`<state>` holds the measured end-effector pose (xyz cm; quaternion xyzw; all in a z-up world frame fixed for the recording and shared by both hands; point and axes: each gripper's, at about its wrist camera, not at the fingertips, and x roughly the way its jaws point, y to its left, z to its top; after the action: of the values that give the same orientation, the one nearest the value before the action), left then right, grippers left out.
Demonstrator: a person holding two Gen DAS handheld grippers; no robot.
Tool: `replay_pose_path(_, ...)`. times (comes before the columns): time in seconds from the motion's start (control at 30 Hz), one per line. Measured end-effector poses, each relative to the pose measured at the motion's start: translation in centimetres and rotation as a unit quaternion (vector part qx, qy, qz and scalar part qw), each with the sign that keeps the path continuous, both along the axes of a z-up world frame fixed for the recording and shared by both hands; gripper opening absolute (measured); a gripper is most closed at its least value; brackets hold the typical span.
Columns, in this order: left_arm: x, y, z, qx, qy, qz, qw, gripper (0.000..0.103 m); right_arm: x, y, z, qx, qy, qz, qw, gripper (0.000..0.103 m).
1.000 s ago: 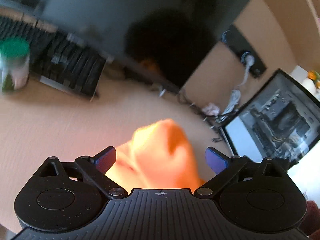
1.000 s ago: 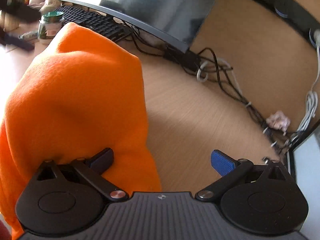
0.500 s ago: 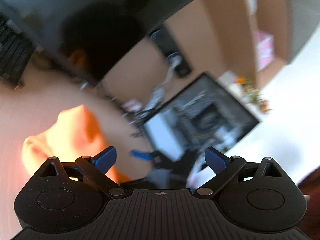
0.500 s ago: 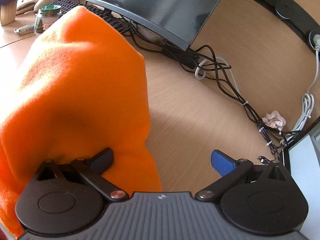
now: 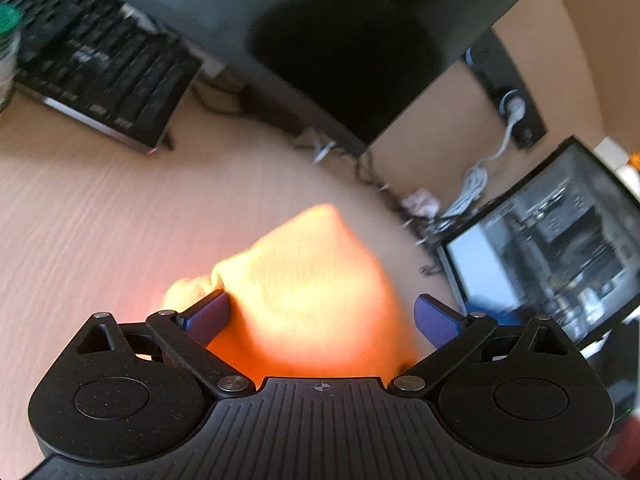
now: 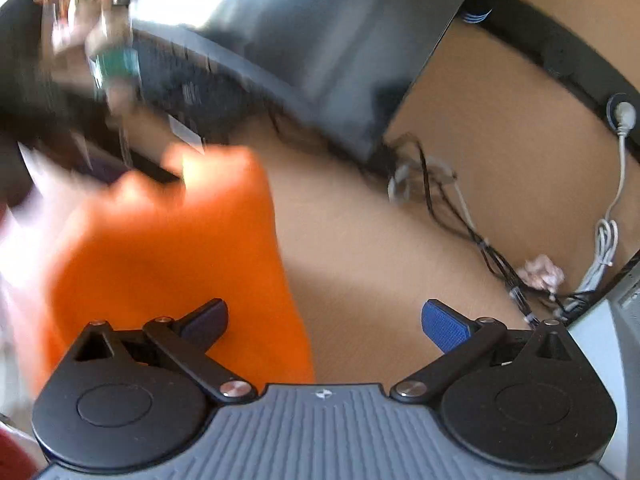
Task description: Fold clothes
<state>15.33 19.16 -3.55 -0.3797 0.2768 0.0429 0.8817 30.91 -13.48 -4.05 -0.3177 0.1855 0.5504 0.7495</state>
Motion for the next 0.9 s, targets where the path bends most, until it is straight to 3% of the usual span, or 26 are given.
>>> replay_pose_path(0.07, -0.2, 0.3, -0.2, -0.004, 0.001, 0.003, 1.0, 0.101, -0.6, -1.1, 1.2, -0.002, 0.026, 0.062, 0.998, 0.103)
replay_pose_path(0.17, 0.5, 0.1, 0.0, 0.002, 0.005, 0.001, 1.0, 0.101, -2.4, -2.2, -0.8, -0.068, 0.03, 0.131, 0.989, 0.103)
replay_pose_path(0.3, 0.8, -0.1, 0.0, 0.015, 0.01, -0.011, 0.9998, 0.101, -3.2, -2.4, -5.4, -0.109, -0.022, 0.102, 0.989, 0.103)
replay_pose_path(0.33, 0.8, -0.1, 0.0, 0.017, 0.01, -0.013, 0.9997, 0.101, -2.8, -2.1, -5.5, -0.109, -0.014, 0.087, 0.99, 0.103)
replay_pose_path(0.43, 1.0, 0.1, -0.1, 0.014, 0.014, -0.013, 0.9997, 0.101, 0.0, -3.4, -3.0, -0.085, 0.069, 0.032, 0.993, 0.103)
replay_pose_path(0.53, 0.9, 0.6, 0.0, -0.008, 0.016, -0.008, 0.9998, 0.101, 2.8, -4.9, -0.4, -0.059, 0.155, -0.023, 0.986, 0.103)
replay_pose_path(0.6, 0.9, 0.9, 0.1, -0.02, 0.017, -0.004, 0.9996, 0.102, 4.7, -6.5, -0.2, -0.036, 0.249, -0.061, 0.966, 0.103)
replay_pose_path(0.67, 0.8, 1.1, 0.3, -0.029, 0.017, -0.002, 0.9994, 0.102, 6.0, -7.7, -1.0, -0.02, 0.332, -0.1, 0.938, 0.101)
replay_pose_path(0.73, 0.8, 1.5, 0.7, -0.041, 0.012, 0.002, 0.9991, 0.102, 5.3, -8.3, -2.8, -0.017, 0.381, -0.126, 0.916, 0.09)
replay_pose_path(0.77, 0.8, 1.7, 0.9, -0.048, 0.009, 0.003, 0.9988, 0.102, 5.2, -8.0, -3.6, -0.021, 0.39, -0.134, 0.911, 0.085)
replay_pose_path(0.83, 0.9, 2.1, 1.2, -0.059, 0.007, 0.003, 0.9982, 0.102, 4.4, -7.3, -4.9, -0.029, 0.383, -0.133, 0.914, 0.074)
replay_pose_path(0.87, 1.0, 2.4, 1.3, -0.064, 0.006, 0.003, 0.9979, 0.102, 4.0, -6.9, -5.5, -0.033, 0.379, -0.132, 0.916, 0.052)
replay_pose_path(0.9, 1.1, 2.5, 1.3, -0.067, 0.006, 0.003, 0.9977, 0.102, 3.5, -6.7, -5.1, -0.03, 0.366, -0.125, 0.922, 0.045)
